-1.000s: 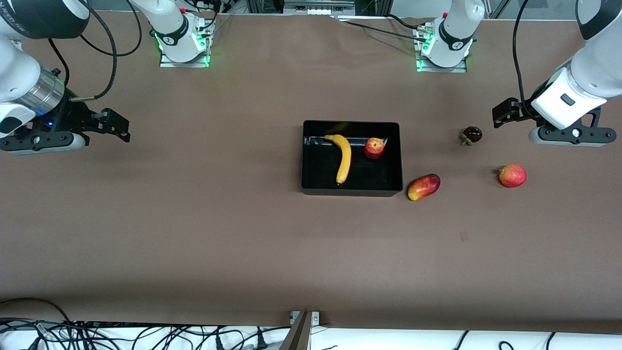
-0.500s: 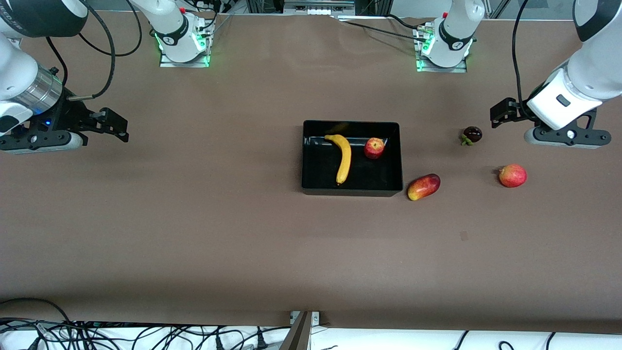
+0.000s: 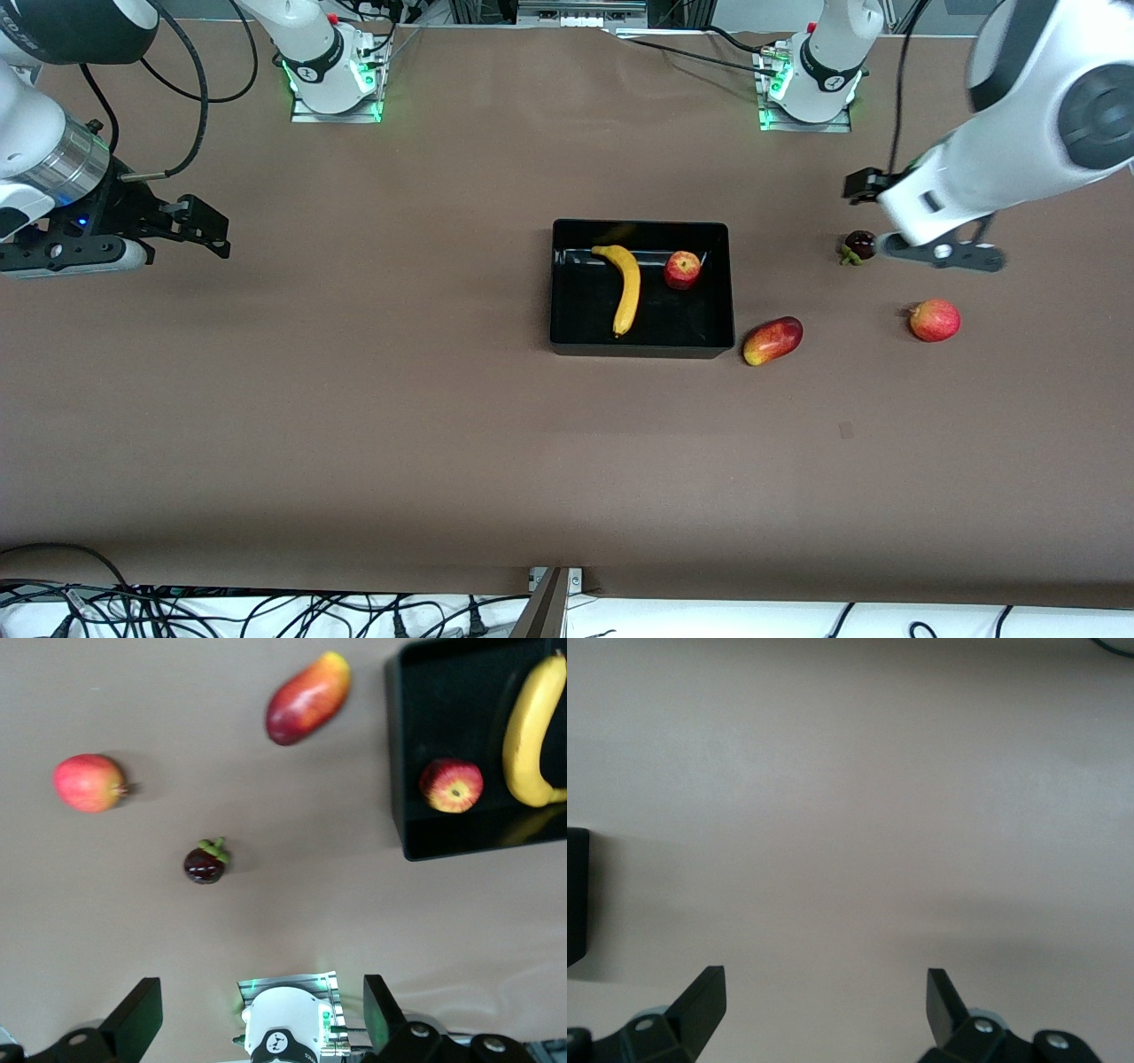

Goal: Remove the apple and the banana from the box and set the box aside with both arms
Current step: 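Reach the left gripper down into the black tray over the red apple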

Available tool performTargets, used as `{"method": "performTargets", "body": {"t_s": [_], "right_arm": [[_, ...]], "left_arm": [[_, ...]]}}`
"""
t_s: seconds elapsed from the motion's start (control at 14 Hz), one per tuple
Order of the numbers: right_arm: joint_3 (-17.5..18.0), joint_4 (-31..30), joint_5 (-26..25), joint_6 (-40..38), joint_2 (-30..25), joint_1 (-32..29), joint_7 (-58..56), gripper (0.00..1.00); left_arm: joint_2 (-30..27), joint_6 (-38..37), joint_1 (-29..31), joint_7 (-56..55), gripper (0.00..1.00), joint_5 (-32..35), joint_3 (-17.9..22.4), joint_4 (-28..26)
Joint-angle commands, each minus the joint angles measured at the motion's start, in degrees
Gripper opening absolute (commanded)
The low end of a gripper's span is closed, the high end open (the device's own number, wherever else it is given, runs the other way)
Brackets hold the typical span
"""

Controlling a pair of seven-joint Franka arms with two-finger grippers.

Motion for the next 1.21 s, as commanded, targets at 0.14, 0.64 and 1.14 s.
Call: {"method": "performTargets", "body": {"t_s": [0.14, 0.64, 1.14], "right_arm": [[-0.16, 0.67, -0.71, -1.29, -0.41, 0.05, 0.11, 1.0], [-0.25, 0.67, -0.45, -1.64, -0.32, -0.04, 0.38, 1.0], [-0.25, 0.67, -0.36, -1.64, -0.32, -0.04, 0.38, 1.0]], "left_arm": [[7.54, 9.31, -0.23, -14.31, 1.0, -0.85, -8.87, 1.28], [14.32, 29.36, -6.38, -48.33, 1.0, 0.47, -10.73, -9.6], [15.55, 46.84, -7.44, -59.62, 1.0, 6.1, -10.82, -23.85]]}}
